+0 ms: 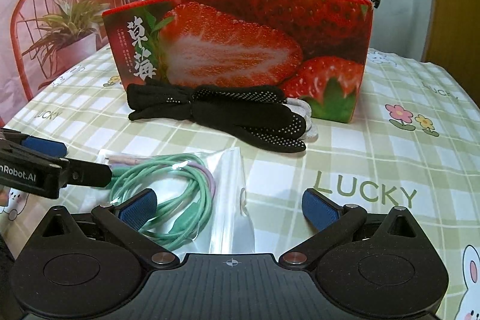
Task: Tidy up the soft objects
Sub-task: 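Move both grippers back down to the clear bag of green cables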
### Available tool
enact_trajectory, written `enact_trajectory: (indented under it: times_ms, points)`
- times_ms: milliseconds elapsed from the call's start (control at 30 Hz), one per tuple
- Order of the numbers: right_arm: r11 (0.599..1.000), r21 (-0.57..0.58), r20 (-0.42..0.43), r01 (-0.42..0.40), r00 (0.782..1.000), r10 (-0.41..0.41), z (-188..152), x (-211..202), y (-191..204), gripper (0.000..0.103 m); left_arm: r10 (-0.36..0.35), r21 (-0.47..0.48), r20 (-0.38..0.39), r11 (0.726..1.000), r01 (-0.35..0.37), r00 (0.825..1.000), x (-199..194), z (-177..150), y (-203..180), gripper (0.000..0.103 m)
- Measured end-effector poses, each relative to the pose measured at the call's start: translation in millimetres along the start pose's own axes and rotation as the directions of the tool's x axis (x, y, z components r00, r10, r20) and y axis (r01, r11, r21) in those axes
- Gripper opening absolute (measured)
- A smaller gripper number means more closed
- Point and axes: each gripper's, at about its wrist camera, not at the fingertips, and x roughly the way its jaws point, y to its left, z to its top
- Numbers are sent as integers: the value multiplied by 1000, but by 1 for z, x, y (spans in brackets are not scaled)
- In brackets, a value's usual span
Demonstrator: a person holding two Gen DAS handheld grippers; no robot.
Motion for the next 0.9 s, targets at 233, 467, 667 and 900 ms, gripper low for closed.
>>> enact_trajectory:
  times_ms: [233, 467, 667, 900]
  points:
    - [1000, 3, 8, -2, 1000, 2, -2, 0, 0, 103, 4, 5, 5, 1000, -4, 1000, -1, 0, 2, 103]
    - [1000, 6, 20, -4, 1000, 4, -3, -1, -1, 103, 6, 4, 17, 1000, -6, 1000, -1, -1, 2, 103]
    - [1000, 4, 19, 0, 1000, 0, -3, -1, 0, 103, 4, 7, 25, 1000, -4, 1000, -2, -3, 3, 103]
    - [1000, 0, 13, 3, 1000, -3, -2, 0, 0, 103, -10, 8, 3, 1000, 10, 1000, -2, 1, 4, 103]
